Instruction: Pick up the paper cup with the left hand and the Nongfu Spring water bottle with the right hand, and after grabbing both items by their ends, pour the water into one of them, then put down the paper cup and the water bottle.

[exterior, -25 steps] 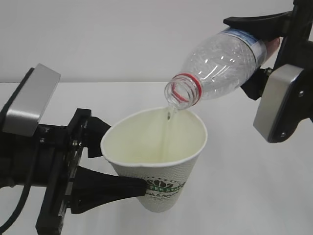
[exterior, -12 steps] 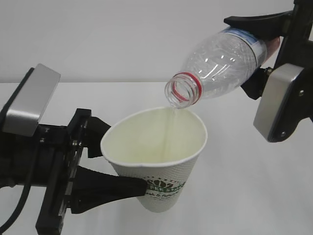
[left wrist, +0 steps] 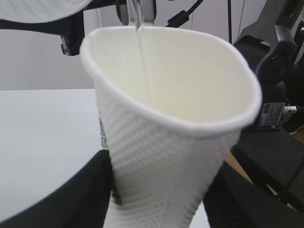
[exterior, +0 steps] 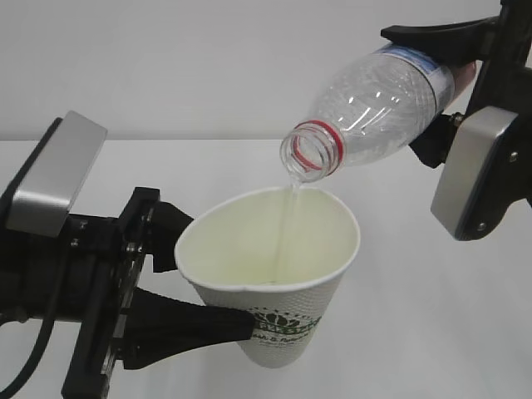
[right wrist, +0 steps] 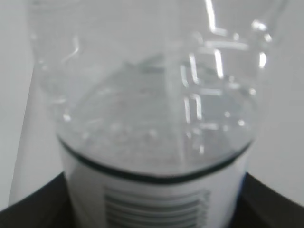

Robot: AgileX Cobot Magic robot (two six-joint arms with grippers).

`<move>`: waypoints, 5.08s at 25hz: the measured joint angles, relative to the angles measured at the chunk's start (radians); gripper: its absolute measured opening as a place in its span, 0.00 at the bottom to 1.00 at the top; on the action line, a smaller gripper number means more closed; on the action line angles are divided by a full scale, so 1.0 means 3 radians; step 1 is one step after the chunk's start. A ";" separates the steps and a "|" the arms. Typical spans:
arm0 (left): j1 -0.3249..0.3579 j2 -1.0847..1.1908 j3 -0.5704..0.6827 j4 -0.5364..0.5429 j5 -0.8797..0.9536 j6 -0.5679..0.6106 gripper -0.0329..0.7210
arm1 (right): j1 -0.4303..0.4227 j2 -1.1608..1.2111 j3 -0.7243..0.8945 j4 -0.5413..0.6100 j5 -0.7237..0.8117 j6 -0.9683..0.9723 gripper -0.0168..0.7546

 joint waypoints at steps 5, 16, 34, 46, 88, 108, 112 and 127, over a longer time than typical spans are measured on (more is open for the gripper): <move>0.0000 0.0000 0.0000 -0.0006 0.0000 0.0000 0.60 | 0.0000 0.0000 0.0000 0.0000 -0.0050 0.0000 0.65; 0.0000 0.0000 0.0000 -0.0006 0.0000 0.0000 0.60 | 0.0000 0.0000 0.0000 0.0000 -0.0058 0.0000 0.65; 0.0000 0.0000 0.0000 -0.0013 0.0000 0.0002 0.60 | 0.0016 0.0000 0.0000 0.0000 -0.0058 -0.0019 0.65; 0.0000 0.0000 0.0000 -0.0013 0.0000 0.0002 0.60 | 0.0016 0.0000 0.0000 0.0002 -0.0060 -0.0075 0.65; 0.0000 0.0000 0.0000 -0.0035 0.0000 0.0002 0.60 | 0.0018 0.0000 0.0000 0.0007 -0.0066 -0.0098 0.65; 0.0000 0.0000 0.0000 -0.0059 0.0000 0.0002 0.60 | 0.0018 0.0000 0.0000 0.0007 -0.0073 -0.0148 0.65; 0.0000 0.0000 0.0000 -0.0059 0.0000 0.0002 0.60 | 0.0018 0.0000 0.0000 0.0007 -0.0075 -0.0148 0.65; 0.0000 0.0000 0.0002 -0.0082 0.0006 0.0002 0.60 | 0.0018 0.0000 0.0000 0.0010 -0.0075 -0.0148 0.65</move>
